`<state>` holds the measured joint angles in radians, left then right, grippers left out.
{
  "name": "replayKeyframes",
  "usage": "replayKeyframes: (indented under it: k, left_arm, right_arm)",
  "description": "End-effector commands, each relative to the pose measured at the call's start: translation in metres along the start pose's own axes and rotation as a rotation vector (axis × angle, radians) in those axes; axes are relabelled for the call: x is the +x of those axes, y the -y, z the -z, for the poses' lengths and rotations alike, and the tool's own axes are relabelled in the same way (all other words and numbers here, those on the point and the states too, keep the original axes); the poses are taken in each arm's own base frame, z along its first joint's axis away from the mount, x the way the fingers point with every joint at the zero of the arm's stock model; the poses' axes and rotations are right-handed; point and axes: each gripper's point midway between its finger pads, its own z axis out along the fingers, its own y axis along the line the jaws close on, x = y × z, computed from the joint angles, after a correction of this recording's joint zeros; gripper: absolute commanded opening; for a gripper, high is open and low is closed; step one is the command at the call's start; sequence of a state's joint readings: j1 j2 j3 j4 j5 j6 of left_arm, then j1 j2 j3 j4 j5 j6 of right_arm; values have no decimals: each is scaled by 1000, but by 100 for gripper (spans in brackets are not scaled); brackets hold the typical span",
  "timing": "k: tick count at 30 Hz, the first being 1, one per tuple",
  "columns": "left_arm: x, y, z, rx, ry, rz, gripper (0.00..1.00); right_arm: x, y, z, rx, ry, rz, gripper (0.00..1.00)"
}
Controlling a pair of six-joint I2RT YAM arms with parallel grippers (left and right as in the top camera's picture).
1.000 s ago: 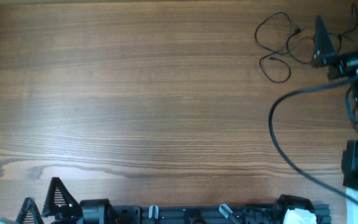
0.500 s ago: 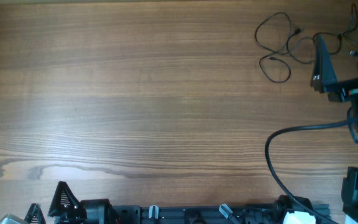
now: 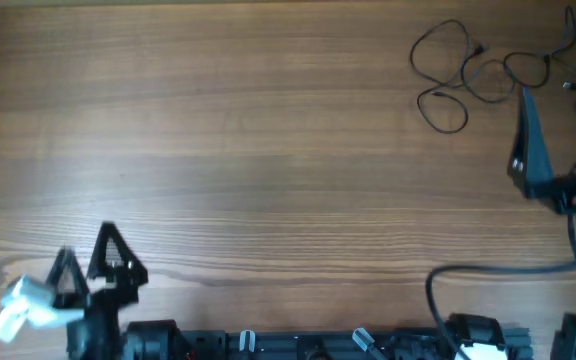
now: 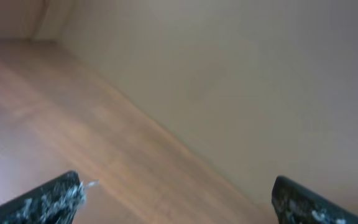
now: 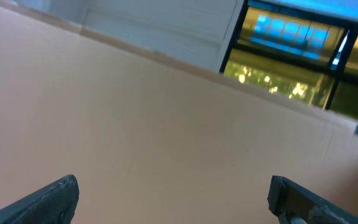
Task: Untangle cables
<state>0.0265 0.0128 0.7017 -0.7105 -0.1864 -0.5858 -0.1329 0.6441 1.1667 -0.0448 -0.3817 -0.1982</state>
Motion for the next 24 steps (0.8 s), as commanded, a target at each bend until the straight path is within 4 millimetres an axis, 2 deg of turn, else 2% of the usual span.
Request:
replayKeyframes:
  k: [1, 3, 10, 18, 24]
  left_arm:
    - [30, 9, -27, 119, -38, -141, 100]
    - [43, 11, -40, 165, -34, -193, 100]
    - [87, -13, -75, 175, -27, -205, 100]
    - [134, -35, -87, 189, -106, -332, 100]
    - [156, -51, -91, 165, -152, -350, 100]
  right_arm:
    - [-23, -7, 20, -8, 62, 4, 100]
    - [-29, -8, 25, -5, 76, 9, 100]
    - [-42, -10, 38, 1, 109, 22, 100]
    - [-58, -15, 57, 10, 150, 39, 100]
    - [-69, -18, 70, 15, 180, 52, 100]
